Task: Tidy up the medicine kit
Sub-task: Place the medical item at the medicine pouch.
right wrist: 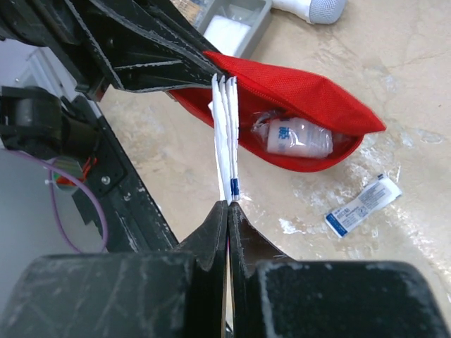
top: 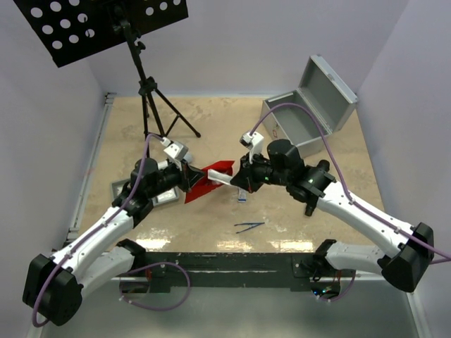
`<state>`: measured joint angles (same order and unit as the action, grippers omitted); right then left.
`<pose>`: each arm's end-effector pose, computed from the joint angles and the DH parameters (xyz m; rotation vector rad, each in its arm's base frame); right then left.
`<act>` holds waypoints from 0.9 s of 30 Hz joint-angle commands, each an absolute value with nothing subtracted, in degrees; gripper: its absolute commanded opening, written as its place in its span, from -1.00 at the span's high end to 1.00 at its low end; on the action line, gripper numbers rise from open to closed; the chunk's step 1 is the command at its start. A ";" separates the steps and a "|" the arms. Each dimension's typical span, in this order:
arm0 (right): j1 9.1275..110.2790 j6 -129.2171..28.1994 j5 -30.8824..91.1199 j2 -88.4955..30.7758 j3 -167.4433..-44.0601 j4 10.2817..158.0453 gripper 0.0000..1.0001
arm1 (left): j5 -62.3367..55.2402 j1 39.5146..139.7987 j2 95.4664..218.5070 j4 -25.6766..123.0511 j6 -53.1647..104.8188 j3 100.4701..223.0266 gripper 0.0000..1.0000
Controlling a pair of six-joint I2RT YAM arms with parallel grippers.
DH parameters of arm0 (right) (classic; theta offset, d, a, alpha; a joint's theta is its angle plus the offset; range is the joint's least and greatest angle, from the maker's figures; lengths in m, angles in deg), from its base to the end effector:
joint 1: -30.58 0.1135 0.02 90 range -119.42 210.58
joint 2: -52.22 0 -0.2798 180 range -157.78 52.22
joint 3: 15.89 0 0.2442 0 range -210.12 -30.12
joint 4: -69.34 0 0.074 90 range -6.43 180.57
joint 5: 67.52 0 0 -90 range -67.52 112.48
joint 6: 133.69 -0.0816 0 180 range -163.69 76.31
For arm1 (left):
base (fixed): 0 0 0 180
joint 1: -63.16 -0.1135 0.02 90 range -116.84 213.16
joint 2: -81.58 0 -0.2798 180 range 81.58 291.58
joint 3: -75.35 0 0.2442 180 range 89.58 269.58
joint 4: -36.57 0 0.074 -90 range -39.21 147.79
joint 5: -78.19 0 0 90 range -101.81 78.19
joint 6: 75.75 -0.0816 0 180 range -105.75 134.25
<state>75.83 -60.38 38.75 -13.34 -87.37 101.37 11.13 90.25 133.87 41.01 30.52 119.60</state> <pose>0.1836 0.2177 0.3264 -0.7119 2.0246 0.9479 0.1959 -0.1359 0.2685 0.4713 1.8014 -0.8916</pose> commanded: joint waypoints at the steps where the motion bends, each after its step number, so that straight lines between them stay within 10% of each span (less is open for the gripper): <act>1: 75.84 -55.04 39.96 -13.96 -91.46 106.94 1.00 | 17.36 90.40 132.82 38.05 28.49 121.48 1.00; 27: 76.54 -54.85 40.07 -21.60 -92.60 108.00 1.00 | 30.20 90.40 132.21 31.72 30.33 119.90 1.00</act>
<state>76.22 -55.25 41.55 -20.86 -89.27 106.99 25.73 90.25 133.52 37.49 29.89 119.60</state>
